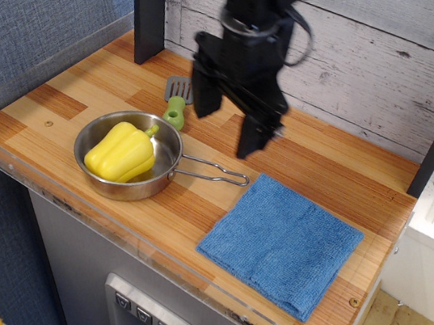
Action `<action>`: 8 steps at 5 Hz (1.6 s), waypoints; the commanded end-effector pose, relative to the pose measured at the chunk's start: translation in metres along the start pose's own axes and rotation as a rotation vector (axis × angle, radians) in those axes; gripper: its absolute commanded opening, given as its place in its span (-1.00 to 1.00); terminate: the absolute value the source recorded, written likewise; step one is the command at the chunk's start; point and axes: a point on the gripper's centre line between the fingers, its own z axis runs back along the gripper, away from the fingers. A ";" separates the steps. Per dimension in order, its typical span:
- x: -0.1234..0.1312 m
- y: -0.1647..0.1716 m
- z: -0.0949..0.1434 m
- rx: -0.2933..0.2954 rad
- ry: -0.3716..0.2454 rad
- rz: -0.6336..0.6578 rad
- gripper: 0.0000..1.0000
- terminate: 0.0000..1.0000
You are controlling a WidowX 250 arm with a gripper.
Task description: Move blue cloth to upper right corner of table.
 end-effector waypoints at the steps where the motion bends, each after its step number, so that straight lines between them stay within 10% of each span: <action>1: 0.009 -0.033 0.014 -0.003 -0.037 -0.086 1.00 -1.00; 2: 0.006 -0.058 0.000 -0.029 -0.005 -0.118 1.00 -1.00; 3: 0.003 -0.074 -0.010 0.092 0.095 -0.027 1.00 -1.00; 5: -0.002 -0.068 -0.019 0.112 0.092 0.085 1.00 -1.00; 7: -0.011 -0.058 -0.042 -0.136 -0.235 -0.059 1.00 -1.00; 8: -0.013 -0.051 -0.052 -0.081 -0.263 -0.104 1.00 -1.00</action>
